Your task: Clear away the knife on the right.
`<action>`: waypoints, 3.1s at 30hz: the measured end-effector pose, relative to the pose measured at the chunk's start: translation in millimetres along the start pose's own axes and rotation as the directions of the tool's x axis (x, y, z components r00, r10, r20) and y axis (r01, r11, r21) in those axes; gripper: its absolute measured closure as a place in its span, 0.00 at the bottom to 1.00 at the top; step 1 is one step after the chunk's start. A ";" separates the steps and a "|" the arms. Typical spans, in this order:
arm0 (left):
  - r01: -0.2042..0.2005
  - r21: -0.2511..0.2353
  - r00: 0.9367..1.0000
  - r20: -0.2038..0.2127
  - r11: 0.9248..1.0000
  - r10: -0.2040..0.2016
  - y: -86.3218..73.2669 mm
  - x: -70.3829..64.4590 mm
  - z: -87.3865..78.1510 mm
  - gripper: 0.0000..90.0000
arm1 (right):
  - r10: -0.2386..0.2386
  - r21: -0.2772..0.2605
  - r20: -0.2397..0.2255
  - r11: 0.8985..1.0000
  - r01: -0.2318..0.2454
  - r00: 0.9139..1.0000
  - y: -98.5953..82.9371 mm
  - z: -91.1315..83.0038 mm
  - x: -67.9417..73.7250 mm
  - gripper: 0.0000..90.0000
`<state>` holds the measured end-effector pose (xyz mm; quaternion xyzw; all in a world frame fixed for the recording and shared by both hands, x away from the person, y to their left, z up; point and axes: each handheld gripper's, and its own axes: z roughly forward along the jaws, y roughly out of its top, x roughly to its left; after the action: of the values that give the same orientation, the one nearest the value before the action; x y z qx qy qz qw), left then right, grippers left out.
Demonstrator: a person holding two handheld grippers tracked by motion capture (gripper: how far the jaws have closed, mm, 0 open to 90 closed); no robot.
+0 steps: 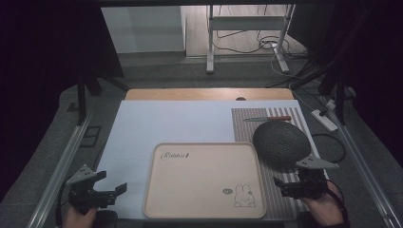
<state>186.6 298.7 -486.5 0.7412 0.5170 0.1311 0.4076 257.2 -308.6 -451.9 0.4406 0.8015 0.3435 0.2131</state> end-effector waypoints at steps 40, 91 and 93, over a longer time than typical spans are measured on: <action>0.011 0.007 1.000 0.006 1.000 -0.011 -0.8 1.6 0.2 0.01 | 0.033 0.031 -0.022 0.999 -0.032 0.999 41.6 59.0 -45.2 0.00; 0.026 0.007 1.000 0.013 1.000 -0.026 -1.5 3.5 0.1 0.01 | 0.125 0.175 0.104 0.974 -0.142 0.987 97.0 164.8 -143.4 0.00; 0.030 0.006 0.999 0.016 1.000 -0.030 -1.7 4.2 -0.2 0.01 | 0.128 0.178 0.106 0.973 -0.146 0.986 97.4 166.7 -145.0 0.00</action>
<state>187.1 302.7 -488.5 0.7356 0.5250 0.1177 0.4117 494.6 -335.2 -486.6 0.5285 0.7868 0.2601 0.1844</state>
